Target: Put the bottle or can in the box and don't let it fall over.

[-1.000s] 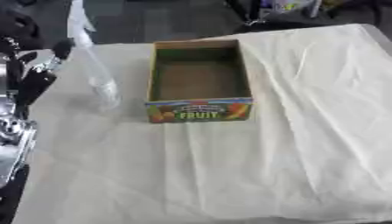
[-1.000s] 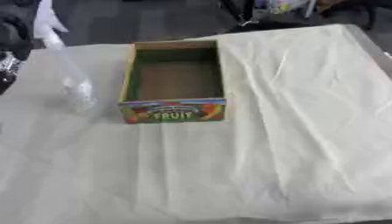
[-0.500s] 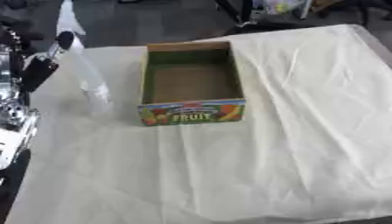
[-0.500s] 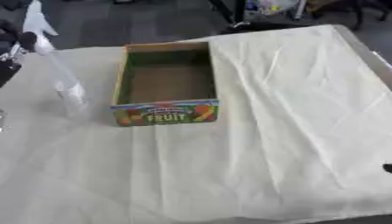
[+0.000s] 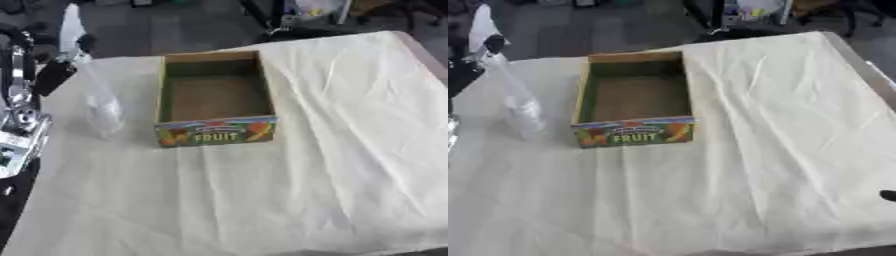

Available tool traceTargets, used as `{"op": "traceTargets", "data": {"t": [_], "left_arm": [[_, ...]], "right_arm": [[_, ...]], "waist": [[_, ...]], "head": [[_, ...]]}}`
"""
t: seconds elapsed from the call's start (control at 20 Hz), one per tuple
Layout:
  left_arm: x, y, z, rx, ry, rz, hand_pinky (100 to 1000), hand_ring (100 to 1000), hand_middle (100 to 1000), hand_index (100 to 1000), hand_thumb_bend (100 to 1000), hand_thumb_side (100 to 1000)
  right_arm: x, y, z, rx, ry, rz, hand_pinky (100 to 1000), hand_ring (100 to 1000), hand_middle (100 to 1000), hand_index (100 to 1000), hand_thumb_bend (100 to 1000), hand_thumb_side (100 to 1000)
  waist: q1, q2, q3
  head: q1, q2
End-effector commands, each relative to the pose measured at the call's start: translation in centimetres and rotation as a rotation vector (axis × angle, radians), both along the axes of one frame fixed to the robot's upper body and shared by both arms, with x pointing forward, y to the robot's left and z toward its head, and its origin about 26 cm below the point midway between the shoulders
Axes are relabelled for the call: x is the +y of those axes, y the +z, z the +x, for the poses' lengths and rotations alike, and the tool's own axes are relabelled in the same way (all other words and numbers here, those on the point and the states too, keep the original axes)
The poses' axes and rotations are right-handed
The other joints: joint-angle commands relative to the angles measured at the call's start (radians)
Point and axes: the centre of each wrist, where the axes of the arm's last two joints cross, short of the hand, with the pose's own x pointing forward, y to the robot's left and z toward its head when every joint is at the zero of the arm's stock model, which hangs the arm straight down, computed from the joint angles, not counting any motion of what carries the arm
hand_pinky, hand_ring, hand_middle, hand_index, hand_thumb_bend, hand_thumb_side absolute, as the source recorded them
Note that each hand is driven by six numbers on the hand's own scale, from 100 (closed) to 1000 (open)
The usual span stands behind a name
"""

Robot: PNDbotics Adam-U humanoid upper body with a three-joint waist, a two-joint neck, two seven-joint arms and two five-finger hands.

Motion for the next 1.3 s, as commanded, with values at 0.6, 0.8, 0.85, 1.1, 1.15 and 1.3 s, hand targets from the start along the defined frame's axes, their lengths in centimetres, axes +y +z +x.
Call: {"op": "traceTargets", "data": {"t": [0.6,0.8,0.85,1.1,1.15,1.3], "left_arm": [[0.3,3.3,1.3,-0.016,-0.067,0.071,866,957,622,846,840,492],[0.4,3.4,1.5,-0.01,-0.064,0.076,865,956,622,843,833,478],[0.4,3.5,1.5,-0.007,-0.062,0.078,864,955,621,842,830,471],[0.6,3.5,1.6,0.006,-0.051,0.086,863,951,614,840,821,451],[0.6,3.5,1.6,0.01,-0.05,0.087,862,950,613,839,819,445],[0.6,3.2,1.6,0.021,-0.054,0.087,861,948,610,838,821,445]], "right_arm": [[0.2,0.9,0.2,-0.026,0.017,-0.019,796,1000,1000,1000,100,470],[0.2,0.9,0.2,-0.023,0.02,-0.019,795,1000,1000,1000,100,470],[0.3,0.9,0.2,-0.022,0.02,-0.019,795,1000,1000,1000,100,470],[0.3,0.9,0.3,-0.021,0.02,-0.018,795,1000,1000,1000,100,470],[0.3,0.9,0.3,-0.021,0.02,-0.018,795,1000,1000,1000,100,470],[0.3,0.9,0.3,-0.02,0.019,-0.018,795,1000,1000,1000,100,470]], "waist": [[-0.001,0.0,-0.015],[0.0,0.0,-0.017],[0.001,0.0,-0.018],[0.002,0.0,-0.021],[0.002,0.0,-0.021],[0.003,0.0,-0.021]], "head": [[-0.01,-0.021],[-0.012,-0.027],[-0.012,-0.027],[-0.014,-0.028],[-0.014,-0.028],[-0.015,-0.029]]}}
